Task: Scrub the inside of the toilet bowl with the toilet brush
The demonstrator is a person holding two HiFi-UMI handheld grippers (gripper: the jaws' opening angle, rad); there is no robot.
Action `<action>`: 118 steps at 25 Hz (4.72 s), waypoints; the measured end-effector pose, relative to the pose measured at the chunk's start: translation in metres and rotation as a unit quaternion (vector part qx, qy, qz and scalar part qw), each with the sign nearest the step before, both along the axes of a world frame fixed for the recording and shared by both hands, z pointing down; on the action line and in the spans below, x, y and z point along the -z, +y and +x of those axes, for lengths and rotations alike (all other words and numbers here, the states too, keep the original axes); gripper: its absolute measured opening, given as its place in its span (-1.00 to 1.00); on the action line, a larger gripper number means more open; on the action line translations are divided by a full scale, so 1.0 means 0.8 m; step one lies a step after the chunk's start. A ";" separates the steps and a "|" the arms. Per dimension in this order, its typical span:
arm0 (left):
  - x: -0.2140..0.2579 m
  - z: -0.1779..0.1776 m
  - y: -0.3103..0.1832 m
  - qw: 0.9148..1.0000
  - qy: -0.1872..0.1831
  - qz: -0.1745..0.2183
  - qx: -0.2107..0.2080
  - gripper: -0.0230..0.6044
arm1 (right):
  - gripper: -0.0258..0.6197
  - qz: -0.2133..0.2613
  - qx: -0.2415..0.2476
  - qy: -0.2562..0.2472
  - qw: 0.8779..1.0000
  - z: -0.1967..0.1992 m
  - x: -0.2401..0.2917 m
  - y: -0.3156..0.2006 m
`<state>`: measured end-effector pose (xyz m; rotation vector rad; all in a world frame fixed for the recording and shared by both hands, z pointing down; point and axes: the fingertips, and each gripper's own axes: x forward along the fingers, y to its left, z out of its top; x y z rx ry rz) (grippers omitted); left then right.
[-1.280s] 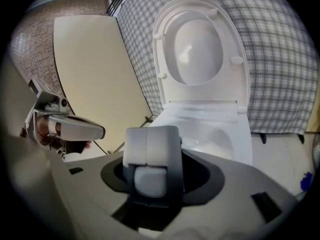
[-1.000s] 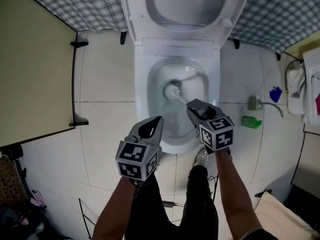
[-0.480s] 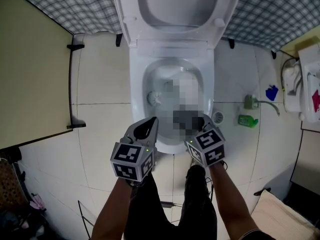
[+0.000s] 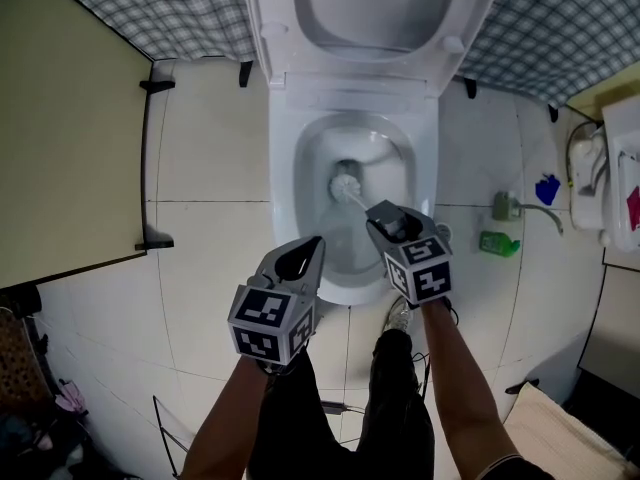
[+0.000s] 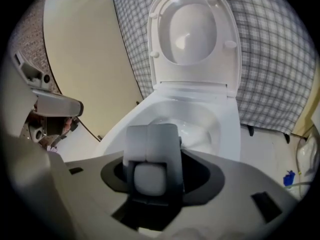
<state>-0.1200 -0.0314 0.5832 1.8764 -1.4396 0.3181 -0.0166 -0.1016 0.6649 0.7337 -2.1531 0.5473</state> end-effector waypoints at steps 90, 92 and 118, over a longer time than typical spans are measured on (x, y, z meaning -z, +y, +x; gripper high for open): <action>-0.006 -0.020 -0.015 1.000 0.025 0.005 0.013 -0.90 | -0.38 0.049 0.084 0.137 0.986 -0.028 0.012 -0.078; -0.008 -0.022 -0.013 1.000 0.024 0.003 0.014 -0.90 | -0.38 0.056 0.086 0.128 0.987 -0.028 0.025 -0.079; -0.015 -0.007 -0.015 1.000 0.022 0.002 0.006 -0.90 | -0.38 0.027 0.056 0.098 0.993 0.007 0.022 -0.051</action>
